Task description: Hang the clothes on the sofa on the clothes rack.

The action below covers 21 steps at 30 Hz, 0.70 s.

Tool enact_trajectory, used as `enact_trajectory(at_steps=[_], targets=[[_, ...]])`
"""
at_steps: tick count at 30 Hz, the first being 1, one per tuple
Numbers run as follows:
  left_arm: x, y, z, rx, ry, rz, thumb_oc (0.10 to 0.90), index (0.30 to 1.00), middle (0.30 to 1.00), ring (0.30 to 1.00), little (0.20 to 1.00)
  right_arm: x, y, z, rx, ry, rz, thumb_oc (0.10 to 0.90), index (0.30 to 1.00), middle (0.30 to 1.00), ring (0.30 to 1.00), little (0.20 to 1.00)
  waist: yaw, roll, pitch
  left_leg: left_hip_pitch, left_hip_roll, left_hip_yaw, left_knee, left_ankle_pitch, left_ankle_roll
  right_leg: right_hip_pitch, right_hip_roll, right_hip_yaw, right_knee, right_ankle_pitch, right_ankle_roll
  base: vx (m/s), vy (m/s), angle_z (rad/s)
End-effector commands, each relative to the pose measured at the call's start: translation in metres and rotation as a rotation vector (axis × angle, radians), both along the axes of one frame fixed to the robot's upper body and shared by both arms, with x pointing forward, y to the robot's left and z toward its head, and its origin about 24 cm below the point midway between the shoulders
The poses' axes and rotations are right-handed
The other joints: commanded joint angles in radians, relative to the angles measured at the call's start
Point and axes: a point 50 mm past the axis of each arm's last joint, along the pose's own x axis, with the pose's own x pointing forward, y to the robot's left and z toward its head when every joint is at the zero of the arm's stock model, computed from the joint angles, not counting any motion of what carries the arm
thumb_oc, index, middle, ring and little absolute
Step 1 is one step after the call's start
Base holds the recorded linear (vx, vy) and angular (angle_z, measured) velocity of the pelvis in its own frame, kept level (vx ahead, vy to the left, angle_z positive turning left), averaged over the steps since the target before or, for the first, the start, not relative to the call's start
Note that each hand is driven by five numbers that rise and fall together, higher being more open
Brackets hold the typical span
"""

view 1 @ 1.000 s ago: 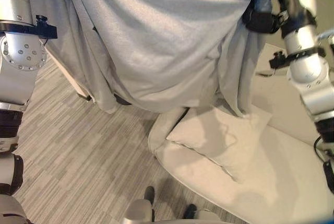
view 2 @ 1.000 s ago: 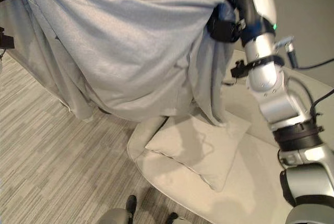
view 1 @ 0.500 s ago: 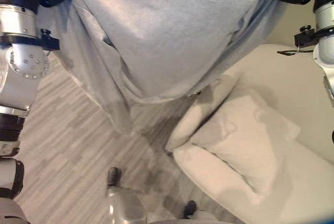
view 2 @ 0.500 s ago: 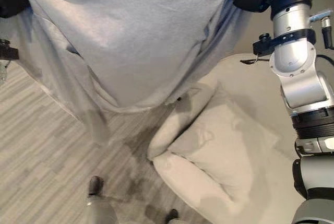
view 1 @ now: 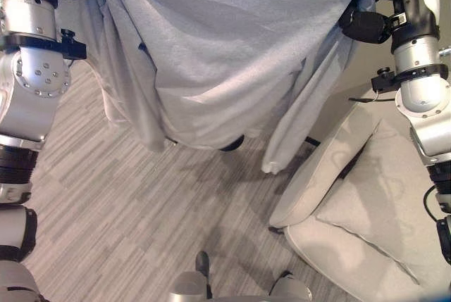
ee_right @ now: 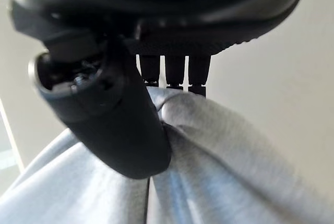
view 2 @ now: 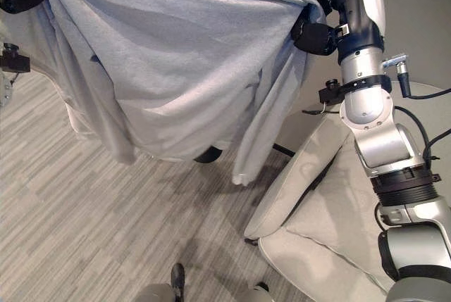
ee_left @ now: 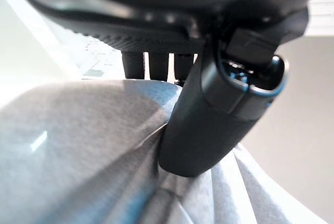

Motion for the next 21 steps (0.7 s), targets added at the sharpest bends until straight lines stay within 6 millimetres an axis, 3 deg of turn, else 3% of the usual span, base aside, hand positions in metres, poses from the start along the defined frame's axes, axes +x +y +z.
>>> enact_trajectory(at_steps=[1,3,6,9,12,15,19,21], targets=[[-0.024,0.0,0.029,0.036,-0.168,0.009,0.4,0.3,0.3,0.3,0.3,-0.028,-0.023,0.067,0.002,-0.27,-0.084,0.4,0.3,0.3,0.3,0.3,-0.027,-0.041,-0.131,0.028,-0.022,-0.044,-0.015,-0.135,-0.095,0.093,0.116,0.113,-0.302,0.075,0.006,0.18,-0.074,-0.28],[-0.022,0.001,0.027,0.014,-0.17,0.008,0.4,0.3,0.3,0.3,0.3,-0.027,-0.022,0.064,0.009,-0.26,-0.074,0.4,0.3,0.3,0.3,0.3,-0.026,-0.05,-0.134,0.034,-0.023,-0.046,-0.015,-0.134,-0.095,0.104,0.123,0.133,-0.311,0.085,-0.005,0.14,-0.089,0.38],[-0.017,0.002,0.02,-0.038,-0.156,-0.019,0.4,0.3,0.3,0.3,0.3,-0.027,-0.019,0.073,0.006,-0.276,-0.047,0.4,0.3,0.3,0.3,0.3,-0.008,-0.055,-0.173,0.065,0.006,-0.023,-0.009,-0.121,-0.115,0.145,0.144,0.098,-0.312,0.058,0.007,0.2,-0.133,0.27],[-0.017,0.002,0.014,-0.072,-0.146,-0.036,0.4,0.3,0.3,0.3,0.3,-0.03,-0.019,0.076,0.009,-0.28,-0.033,0.4,0.3,0.3,0.3,0.3,0.0,-0.074,-0.145,-0.01,0.022,-0.043,0.199,-0.167,-0.132,0.193,0.136,0.09,-0.312,0.032,-0.016,0.09,-0.147,-0.03],[-0.016,-0.002,0.009,-0.089,-0.14,-0.071,0.4,0.3,0.3,0.3,0.3,-0.033,-0.019,0.076,0.009,-0.282,-0.026,0.4,0.3,0.3,0.3,0.3,0.006,-0.085,-0.121,-0.105,0.036,-0.085,0.348,-0.135,-0.141,0.224,0.132,0.076,-0.312,0.007,-0.039,0.08,-0.063,0.08],[-0.015,-0.002,0.009,-0.09,-0.14,-0.068,0.4,0.3,0.3,0.3,0.3,-0.033,-0.017,0.076,-0.003,-0.28,-0.021,0.4,0.3,0.3,0.3,0.3,0.011,-0.089,-0.117,-0.121,0.062,-0.083,0.263,-0.134,-0.138,0.229,0.125,0.067,-0.312,0.005,-0.032,0.11,0.046,0.18],[-0.018,0.004,0.009,-0.098,-0.146,-0.041,0.4,0.3,0.3,0.3,0.3,-0.03,-0.016,0.072,0.002,-0.269,-0.017,0.4,0.3,0.3,0.3,0.3,0.029,-0.082,-0.128,-0.107,0.124,-0.094,0.007,-0.022,-0.159,0.23,0.126,0.074,-0.312,-0.018,-0.023,0.13,0.137,-0.17],[-0.021,0.004,0.011,-0.09,-0.161,-0.041,0.4,0.3,0.3,0.3,0.3,-0.03,-0.021,0.069,0.004,-0.267,-0.043,0.4,0.3,0.3,0.3,0.3,0.035,-0.074,-0.128,-0.163,0.152,-0.12,-0.015,-0.013,-0.18,0.259,0.121,0.069,-0.312,-0.044,-0.021,0.2,0.191,-0.3]])
